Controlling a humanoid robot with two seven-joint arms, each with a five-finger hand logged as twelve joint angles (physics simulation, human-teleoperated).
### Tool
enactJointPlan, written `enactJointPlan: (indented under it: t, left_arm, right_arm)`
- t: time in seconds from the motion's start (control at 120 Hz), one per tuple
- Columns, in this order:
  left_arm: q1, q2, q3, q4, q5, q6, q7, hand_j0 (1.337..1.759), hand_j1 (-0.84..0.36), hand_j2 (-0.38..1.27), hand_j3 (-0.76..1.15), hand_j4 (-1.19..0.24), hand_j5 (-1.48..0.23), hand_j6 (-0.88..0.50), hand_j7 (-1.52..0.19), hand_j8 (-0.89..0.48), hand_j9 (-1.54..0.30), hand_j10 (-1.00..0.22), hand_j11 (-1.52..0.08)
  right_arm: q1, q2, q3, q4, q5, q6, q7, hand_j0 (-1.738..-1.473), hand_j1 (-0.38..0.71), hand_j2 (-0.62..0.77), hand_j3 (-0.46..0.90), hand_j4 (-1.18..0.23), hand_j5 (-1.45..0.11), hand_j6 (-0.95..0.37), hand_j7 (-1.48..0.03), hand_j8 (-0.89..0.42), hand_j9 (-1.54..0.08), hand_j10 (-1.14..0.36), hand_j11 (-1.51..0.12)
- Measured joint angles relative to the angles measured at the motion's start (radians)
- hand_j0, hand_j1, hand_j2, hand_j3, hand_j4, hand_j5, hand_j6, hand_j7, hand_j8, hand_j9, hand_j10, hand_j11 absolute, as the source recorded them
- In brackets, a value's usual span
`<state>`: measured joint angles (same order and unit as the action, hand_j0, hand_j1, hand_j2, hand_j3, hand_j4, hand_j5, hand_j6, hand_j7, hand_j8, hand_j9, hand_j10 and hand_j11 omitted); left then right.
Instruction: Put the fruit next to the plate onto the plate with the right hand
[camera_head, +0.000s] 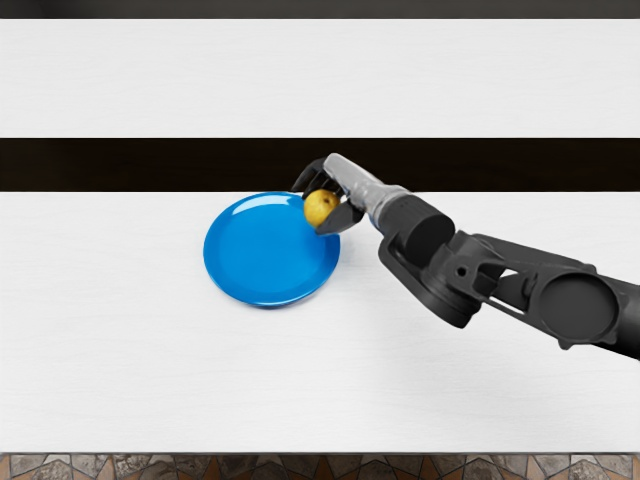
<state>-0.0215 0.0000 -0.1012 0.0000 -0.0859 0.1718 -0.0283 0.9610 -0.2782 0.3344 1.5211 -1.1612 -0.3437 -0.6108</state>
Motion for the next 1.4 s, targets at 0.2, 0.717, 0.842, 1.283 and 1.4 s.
enactJointPlan:
  t: [0.2,0.717,0.842,1.283,1.4]
  left_arm:
    - [0.0,0.0,0.0,0.0,0.0,0.0,0.0,1.658,0.35,0.0,0.0,0.0,0.0,0.0,0.0,0.0,0.0,0.0,0.0]
    - [0.0,0.0,0.0,0.0,0.0,0.0,0.0,1.658,0.35,0.0,0.0,0.0,0.0,0.0,0.0,0.0,0.0,0.0,0.0]
    - [0.0,0.0,0.0,0.0,0.0,0.0,0.0,1.658,0.35,0.0,0.0,0.0,0.0,0.0,0.0,0.0,0.0,0.0,0.0]
    - [0.0,0.0,0.0,0.0,0.0,0.0,0.0,1.658,0.35,0.0,0.0,0.0,0.0,0.0,0.0,0.0,0.0,0.0,0.0]
    - [0.0,0.0,0.0,0.0,0.0,0.0,0.0,1.658,0.35,0.0,0.0,0.0,0.0,0.0,0.0,0.0,0.0,0.0,0.0]
  right_arm:
    - [-0.016,0.044,-0.006,-0.009,-0.02,-0.013,0.0,-1.658,0.24,0.06,0.0,-0.55,-0.7,-0.54,-0.71,-0.43,-0.71,-0.54,-0.71]
    - [-0.109,0.171,-0.016,-0.102,-0.122,-0.022,0.0,-1.658,0.24,0.08,0.0,-0.55,-0.71,-0.55,-0.71,-0.44,-0.71,-0.55,-0.71]
    - [-0.116,0.183,-0.017,-0.116,-0.129,-0.022,0.0,-1.658,0.24,0.08,0.0,-0.55,-0.71,-0.55,-0.71,-0.44,-0.71,-0.55,-0.71]
    - [-0.098,0.182,-0.015,-0.122,-0.128,-0.067,0.0,-1.658,-0.19,0.01,0.0,-0.15,-0.19,-0.15,-0.19,-0.13,-0.19,-0.14,-0.19]
    - [-0.047,0.151,-0.009,-0.089,-0.119,-0.054,0.0,-1.658,-0.26,0.01,0.0,-0.08,-0.11,-0.08,-0.11,-0.07,-0.11,-0.08,-0.11]
